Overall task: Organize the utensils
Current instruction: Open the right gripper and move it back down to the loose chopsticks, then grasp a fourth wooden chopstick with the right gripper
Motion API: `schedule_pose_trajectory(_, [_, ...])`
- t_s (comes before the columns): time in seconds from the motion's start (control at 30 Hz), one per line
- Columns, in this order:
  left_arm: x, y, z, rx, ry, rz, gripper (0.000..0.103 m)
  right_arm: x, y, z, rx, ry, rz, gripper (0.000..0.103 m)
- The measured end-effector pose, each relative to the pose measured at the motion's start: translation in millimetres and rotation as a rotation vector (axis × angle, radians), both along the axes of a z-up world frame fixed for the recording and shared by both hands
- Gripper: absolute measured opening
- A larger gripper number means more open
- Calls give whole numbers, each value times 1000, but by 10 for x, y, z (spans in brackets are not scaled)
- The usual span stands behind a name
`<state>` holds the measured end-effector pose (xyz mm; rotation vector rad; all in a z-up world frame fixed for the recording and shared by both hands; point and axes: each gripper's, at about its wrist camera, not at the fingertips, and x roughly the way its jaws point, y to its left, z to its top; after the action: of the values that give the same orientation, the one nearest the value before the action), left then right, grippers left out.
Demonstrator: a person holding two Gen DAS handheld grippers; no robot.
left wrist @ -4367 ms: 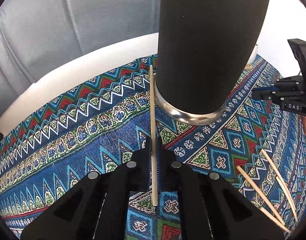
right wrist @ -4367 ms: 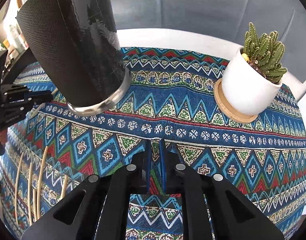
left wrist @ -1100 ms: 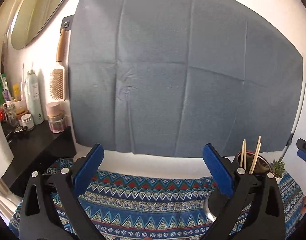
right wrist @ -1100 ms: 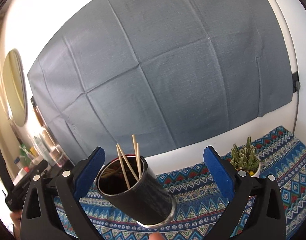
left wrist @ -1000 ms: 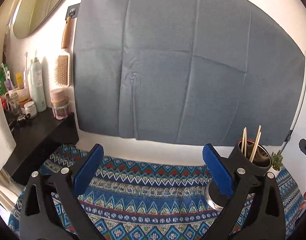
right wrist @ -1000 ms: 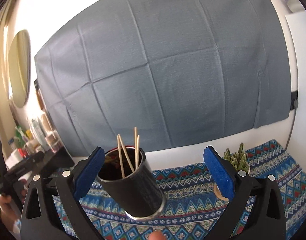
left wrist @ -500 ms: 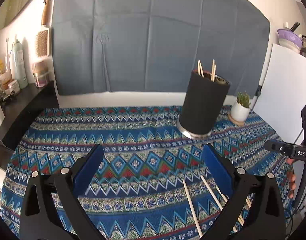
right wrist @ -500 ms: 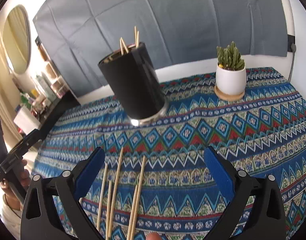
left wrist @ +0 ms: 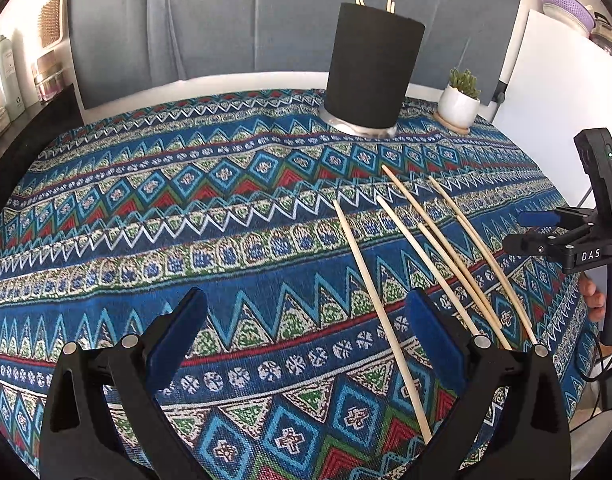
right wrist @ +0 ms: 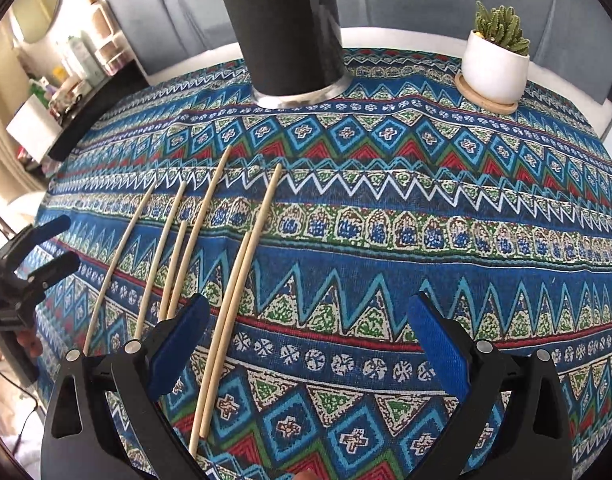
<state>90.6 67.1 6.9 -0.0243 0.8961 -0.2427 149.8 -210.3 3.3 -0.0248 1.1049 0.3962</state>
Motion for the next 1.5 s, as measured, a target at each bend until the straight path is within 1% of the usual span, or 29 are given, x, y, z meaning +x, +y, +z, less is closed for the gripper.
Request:
schedule_pose_trajectory(0.13, [26,-72,-76,4,57,-10,97,-27,82,-57,-19,1,28,95])
schedule_pose_trajectory(0.2, [46,-94,-108,-21,79,-7,97,-41,132,-83,-78,-23,36,95])
schedule_pose_trajectory(0.23, [54,-110,-120,-15,81,-2,97,-53,149,-99,-111,-39,31,95])
schedule_pose_trajectory(0.27, [53,-130,-120,-2,68,-2,97,-76,168,-99,-114,-56,28,95])
schedule_pose_trajectory(0.33, [66,-161,-137,12,66,-14,97,-90,152,-107,-108,-59,10,95])
schedule_pose_trajectory(0.43, [56,-212,-155,49,48,-18,97,-86,96,-97,-106,-51,-20,95])
schedule_pose_trajectory(0.47, [50,-241,-165,76,45,-24,97,-84,81,-97,-109,-52,-20,95])
schedule_pose_trajectory(0.53, [41,-331,-190,153,44,-44,98,-57,69,-89,-110,-53,-13,95])
schedule_pose_trajectory(0.57, [37,-338,-184,157,44,-38,98,-56,66,-88,-109,-52,-12,95])
schedule_pose_trajectory(0.6, [55,-321,-187,142,59,-22,98,-56,82,-88,-107,-53,-6,95])
schedule_pose_trajectory(0.63, [68,-311,-186,145,61,-9,99,-73,68,-92,-111,-51,6,96])
schedule_pose_trajectory(0.7, [62,-310,-189,145,52,-17,99,-105,151,-110,-159,-63,42,95])
schedule_pose_trajectory(0.77, [61,-302,-191,144,51,-27,99,-135,193,-80,-185,-72,31,95])
schedule_pose_trajectory(0.83, [69,-295,-190,143,51,-37,99,-92,161,-92,-161,-24,1,96])
schedule_pose_trajectory(1.07, [87,-280,-197,129,51,-62,98,-28,148,-100,-162,-19,70,96])
schedule_pose_trajectory(1.1, [80,-283,-197,134,48,-64,98,-11,160,-91,-164,-9,104,96])
schedule_pose_trajectory(1.13, [72,-283,-191,134,43,-71,94,-5,153,-92,-165,-11,136,95])
schedule_pose_trajectory(1.17, [53,-275,-174,132,33,-78,84,-37,134,-105,-161,-19,155,93])
schedule_pose_trajectory(1.2, [43,-262,-154,130,26,-82,78,-61,105,-94,-158,-34,167,87])
schedule_pose_trajectory(1.23, [30,-237,-131,129,15,-72,57,-78,71,-69,-153,-42,169,66])
schedule_pose_trajectory(1.27, [16,-195,-113,126,4,-52,29,-89,36,-22,-147,-53,174,49])
schedule_pose_trajectory(1.3, [15,-145,-108,118,1,-34,24,-85,-5,19,-142,-52,181,16])
schedule_pose_trajectory(1.33, [17,-104,-112,109,1,-40,20,-76,-45,31,-139,-41,185,6])
schedule_pose_trajectory(1.37, [16,-82,-110,118,-3,-47,12,-76,-85,22,-132,-38,195,5])
schedule_pose_trajectory(1.4, [18,-50,-108,121,-2,-46,8,-77,-138,21,-126,-44,202,5])
schedule_pose_trajectory(1.43, [25,-9,-106,112,3,-44,5,-83,-186,21,-116,-44,202,5])
schedule_pose_trajectory(1.5, [35,71,-98,67,22,-36,5,-109,-271,22,-88,-29,194,5])
